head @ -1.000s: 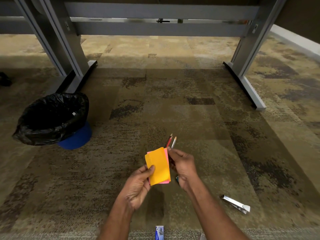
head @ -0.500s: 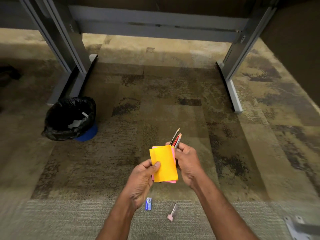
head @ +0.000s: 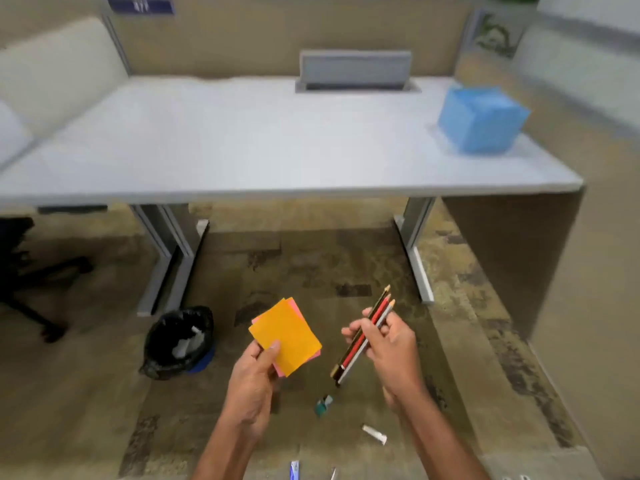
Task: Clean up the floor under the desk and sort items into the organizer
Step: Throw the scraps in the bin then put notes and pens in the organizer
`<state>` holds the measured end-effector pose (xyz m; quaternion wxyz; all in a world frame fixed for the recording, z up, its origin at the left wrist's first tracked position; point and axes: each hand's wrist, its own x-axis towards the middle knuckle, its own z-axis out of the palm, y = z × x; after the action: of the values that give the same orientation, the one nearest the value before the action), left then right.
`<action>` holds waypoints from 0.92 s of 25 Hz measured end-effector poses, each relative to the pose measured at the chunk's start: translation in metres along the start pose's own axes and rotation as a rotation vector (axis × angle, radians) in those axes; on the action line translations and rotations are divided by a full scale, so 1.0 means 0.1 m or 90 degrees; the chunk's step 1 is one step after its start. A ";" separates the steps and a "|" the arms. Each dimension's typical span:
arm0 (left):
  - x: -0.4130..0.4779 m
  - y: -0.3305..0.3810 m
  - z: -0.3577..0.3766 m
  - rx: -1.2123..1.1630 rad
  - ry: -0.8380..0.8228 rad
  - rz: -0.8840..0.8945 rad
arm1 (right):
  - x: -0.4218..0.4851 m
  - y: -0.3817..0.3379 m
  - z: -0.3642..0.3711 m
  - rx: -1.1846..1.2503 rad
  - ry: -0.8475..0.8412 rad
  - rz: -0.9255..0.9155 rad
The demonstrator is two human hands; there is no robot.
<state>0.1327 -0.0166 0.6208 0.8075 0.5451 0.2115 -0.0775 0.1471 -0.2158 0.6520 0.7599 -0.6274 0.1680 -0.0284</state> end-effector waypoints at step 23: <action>-0.85 2.97 2.41 0.127 -0.101 0.235 | 0.03 -3.75 -0.50 -0.027 0.006 -0.166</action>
<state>0.2244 -0.1289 0.9848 0.7642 0.6440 0.0350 0.0081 0.1982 -0.3433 1.0050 0.7353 -0.6598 0.0896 -0.1264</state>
